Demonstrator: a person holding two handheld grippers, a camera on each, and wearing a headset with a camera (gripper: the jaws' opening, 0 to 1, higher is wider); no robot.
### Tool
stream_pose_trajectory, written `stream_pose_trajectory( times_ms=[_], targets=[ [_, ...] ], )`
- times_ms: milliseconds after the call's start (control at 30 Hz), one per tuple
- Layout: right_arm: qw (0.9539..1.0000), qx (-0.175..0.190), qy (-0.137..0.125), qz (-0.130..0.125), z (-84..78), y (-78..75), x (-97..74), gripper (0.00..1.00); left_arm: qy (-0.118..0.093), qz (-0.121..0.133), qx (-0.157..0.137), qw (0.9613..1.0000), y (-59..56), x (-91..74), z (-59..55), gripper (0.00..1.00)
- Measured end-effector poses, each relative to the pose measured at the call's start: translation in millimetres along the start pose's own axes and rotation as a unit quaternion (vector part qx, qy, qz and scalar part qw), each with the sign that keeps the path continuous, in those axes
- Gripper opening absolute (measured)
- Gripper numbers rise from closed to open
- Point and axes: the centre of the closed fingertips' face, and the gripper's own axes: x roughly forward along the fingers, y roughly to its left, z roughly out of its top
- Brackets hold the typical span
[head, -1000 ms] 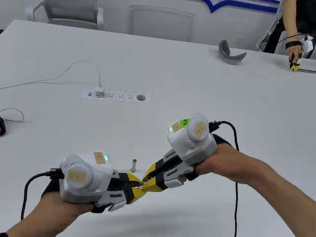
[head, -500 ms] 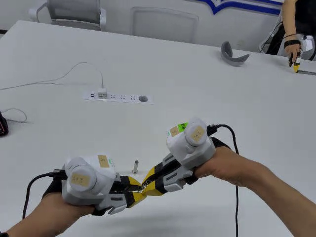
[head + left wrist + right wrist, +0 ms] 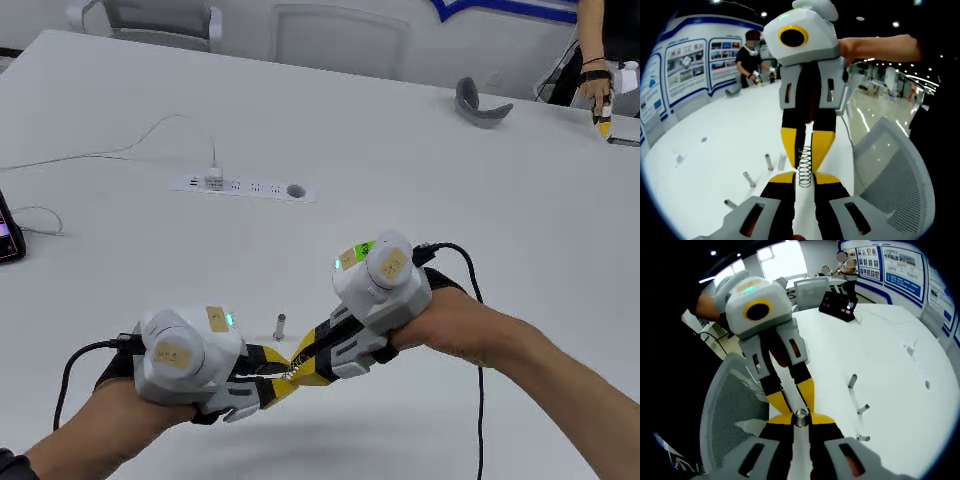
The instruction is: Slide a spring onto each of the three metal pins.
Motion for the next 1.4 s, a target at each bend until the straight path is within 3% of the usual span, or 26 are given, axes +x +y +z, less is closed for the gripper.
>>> stream_pose_trajectory(
  times_ms=[267,700,1033,1400],
  targets=[
    [0.9999,0.008,0.005,-0.009,-10.5,-3.5,-0.7,0.12,-0.001,0.03,-0.026,0.9992,10.3,-14.3,-16.2,0.21],
    [0.9991,0.024,0.013,-0.032,-28.2,-14.2,-2.1,0.12,0.009,0.082,-0.061,0.9947,26.1,-34.1,-41.2,0.27],
    [0.9984,0.033,0.021,-0.04,-39.1,-23.0,1.6,0.12,0.009,0.121,-0.091,0.9884,38.7,-49.1,-56.3,0.33],
    [0.998,0.03,0.035,-0.043,-45.6,-40.0,1.3,0.12,0.011,0.165,-0.127,0.9779,50.2,-72.0,-80.0,0.38]
  ],
)
